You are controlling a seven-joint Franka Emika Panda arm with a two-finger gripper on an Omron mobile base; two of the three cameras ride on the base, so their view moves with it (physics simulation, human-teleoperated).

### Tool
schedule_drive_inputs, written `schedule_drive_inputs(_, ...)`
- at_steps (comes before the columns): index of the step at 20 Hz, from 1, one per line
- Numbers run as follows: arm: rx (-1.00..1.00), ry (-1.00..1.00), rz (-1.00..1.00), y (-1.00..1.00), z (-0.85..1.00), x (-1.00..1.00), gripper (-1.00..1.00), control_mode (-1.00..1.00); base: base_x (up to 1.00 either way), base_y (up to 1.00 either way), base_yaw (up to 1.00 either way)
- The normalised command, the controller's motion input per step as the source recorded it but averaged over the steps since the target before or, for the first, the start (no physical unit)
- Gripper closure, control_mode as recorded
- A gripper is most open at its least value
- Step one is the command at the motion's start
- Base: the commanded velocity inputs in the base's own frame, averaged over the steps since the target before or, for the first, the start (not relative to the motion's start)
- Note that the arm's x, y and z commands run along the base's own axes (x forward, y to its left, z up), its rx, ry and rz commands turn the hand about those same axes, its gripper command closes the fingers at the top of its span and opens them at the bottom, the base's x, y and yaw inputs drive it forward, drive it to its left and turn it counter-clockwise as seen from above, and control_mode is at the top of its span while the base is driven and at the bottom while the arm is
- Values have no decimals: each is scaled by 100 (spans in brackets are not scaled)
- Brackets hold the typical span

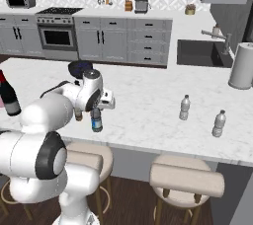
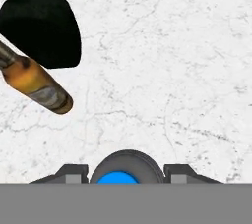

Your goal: Move the plastic bottles in the middle to the plastics group, and the glass bottles in the middle to the glass group.

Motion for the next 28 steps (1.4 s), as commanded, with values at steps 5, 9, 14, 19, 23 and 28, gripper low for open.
schedule_drive_inputs(5, 6, 7, -22, -100, 27, -39, 100, -100, 0, 0, 0)
schedule_drive_inputs(9, 5, 11, -22, -100, 31, -32, 100, -100, 0, 0, 0)
schedule_drive_inputs(14, 6, 17, -19, -100, 29, -19, 100, -100, 0, 0, 0)
schedule_drive_inputs(19, 0, 12, -17, -100, 3, -4, 100, -100, 0, 0, 0)
schedule_drive_inputs(23, 0, 0, -9, -98, 0, 0, 100, -100, 0, 0, 0)
schedule_drive_inputs(28, 0, 0, -5, -91, 0, 3, 100, -100, 0, 0, 0)
